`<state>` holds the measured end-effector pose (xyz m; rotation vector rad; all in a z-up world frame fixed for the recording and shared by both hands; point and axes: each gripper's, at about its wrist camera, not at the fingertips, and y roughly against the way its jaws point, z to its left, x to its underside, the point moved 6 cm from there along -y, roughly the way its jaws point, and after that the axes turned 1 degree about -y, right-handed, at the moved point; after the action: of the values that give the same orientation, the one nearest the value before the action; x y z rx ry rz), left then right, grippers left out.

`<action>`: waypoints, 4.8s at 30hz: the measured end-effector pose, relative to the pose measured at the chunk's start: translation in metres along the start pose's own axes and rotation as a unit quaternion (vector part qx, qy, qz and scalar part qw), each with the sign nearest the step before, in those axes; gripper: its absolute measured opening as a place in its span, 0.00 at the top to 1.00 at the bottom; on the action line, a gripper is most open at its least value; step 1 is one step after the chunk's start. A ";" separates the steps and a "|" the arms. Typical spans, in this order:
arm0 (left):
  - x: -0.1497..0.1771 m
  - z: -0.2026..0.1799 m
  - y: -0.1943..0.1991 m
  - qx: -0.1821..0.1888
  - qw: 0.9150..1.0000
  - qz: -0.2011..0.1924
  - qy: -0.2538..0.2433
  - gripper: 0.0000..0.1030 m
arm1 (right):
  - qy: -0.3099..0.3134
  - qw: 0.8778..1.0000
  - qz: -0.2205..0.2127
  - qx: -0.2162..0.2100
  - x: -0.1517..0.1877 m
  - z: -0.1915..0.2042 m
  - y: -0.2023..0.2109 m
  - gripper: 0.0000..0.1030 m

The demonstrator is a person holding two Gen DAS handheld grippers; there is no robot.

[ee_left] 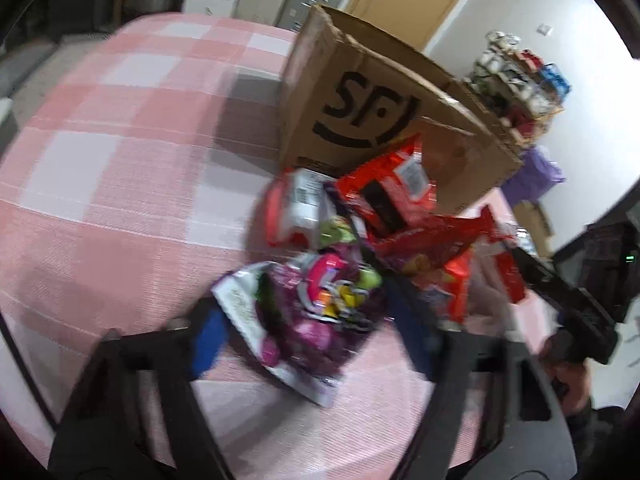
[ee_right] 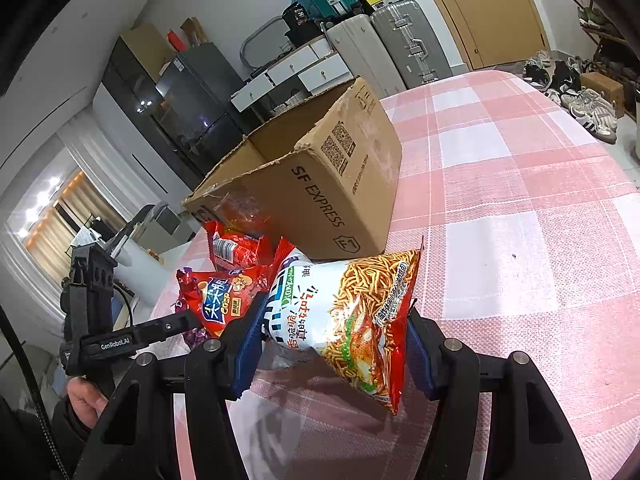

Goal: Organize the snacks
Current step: 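Grasp the purple candy bag with the left gripper while right holds noodle bag, then carry both bags into the box and open both grippers, then withdraw both tools from the box toward the remaining snacks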

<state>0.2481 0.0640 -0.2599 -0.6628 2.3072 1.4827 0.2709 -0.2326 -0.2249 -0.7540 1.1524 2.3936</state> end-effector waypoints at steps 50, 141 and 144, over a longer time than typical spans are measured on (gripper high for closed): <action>-0.060 -0.066 0.161 -0.023 0.990 -0.106 -0.092 0.74 | 0.150 0.985 -0.057 0.060 -0.065 0.111 0.037 0.40; -0.151 -0.111 0.090 -0.070 0.984 -0.108 -0.120 0.11 | 0.135 0.978 -0.144 0.073 -0.132 0.100 0.066 0.13; -0.140 -0.105 0.095 -0.070 0.986 -0.107 -0.109 0.07 | 0.133 0.978 -0.143 0.067 -0.123 0.103 0.073 0.13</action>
<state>0.3133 0.0312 -0.0745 -0.7225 1.9184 1.5421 0.2965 -0.2058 -0.0528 -1.1371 1.1987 2.0007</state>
